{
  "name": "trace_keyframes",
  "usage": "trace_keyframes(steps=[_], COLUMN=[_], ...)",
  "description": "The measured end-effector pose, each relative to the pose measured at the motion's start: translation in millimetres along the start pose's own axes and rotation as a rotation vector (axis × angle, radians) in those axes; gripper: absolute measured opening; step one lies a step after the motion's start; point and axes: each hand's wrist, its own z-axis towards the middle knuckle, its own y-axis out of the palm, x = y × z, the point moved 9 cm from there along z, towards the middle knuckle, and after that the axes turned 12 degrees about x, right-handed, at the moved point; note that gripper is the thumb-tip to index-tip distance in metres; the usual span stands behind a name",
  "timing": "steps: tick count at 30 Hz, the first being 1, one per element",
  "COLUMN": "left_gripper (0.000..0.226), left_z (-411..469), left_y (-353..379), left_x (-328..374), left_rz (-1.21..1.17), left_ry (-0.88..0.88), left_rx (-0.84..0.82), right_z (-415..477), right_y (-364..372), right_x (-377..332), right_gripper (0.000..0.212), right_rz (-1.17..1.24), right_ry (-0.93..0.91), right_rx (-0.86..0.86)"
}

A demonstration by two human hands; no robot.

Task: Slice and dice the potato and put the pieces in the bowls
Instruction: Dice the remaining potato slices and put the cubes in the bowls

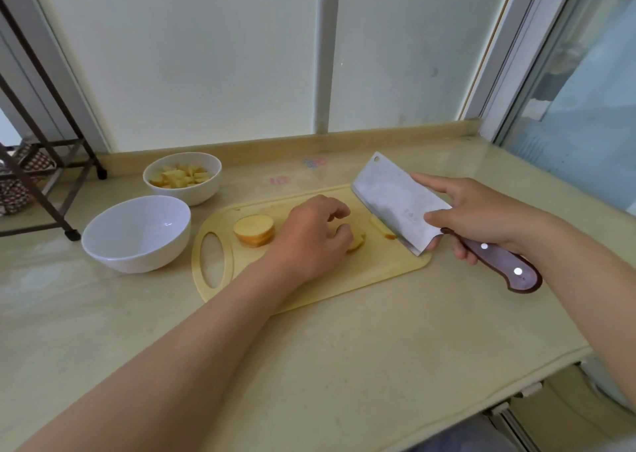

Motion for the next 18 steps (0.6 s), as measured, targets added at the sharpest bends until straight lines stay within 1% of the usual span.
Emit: trace_keyframes(steps=[6, 10, 14, 18], left_gripper=[0.029, 0.032, 0.036, 0.044], left_z=[0, -1, -4, -6], left_y=[2, 9, 18, 26], left_x=[-3, 0, 5, 10], left_rz=[0.035, 0.061, 0.143, 0.209], left_ry=[-0.013, 0.034, 0.127, 0.211], left_rx=[-0.024, -0.091, -0.160, -0.216], right_z=[5, 14, 39, 60], right_y=[16, 24, 26, 34], right_x=[-9, -15, -11, -3], right_gripper=[0.079, 0.075, 0.071, 0.067], right_rz=[0.029, 0.104, 0.306, 0.516], right_ry=[-0.050, -0.070, -0.015, 0.019], right_rx=[-0.051, -0.078, -0.048, -0.053])
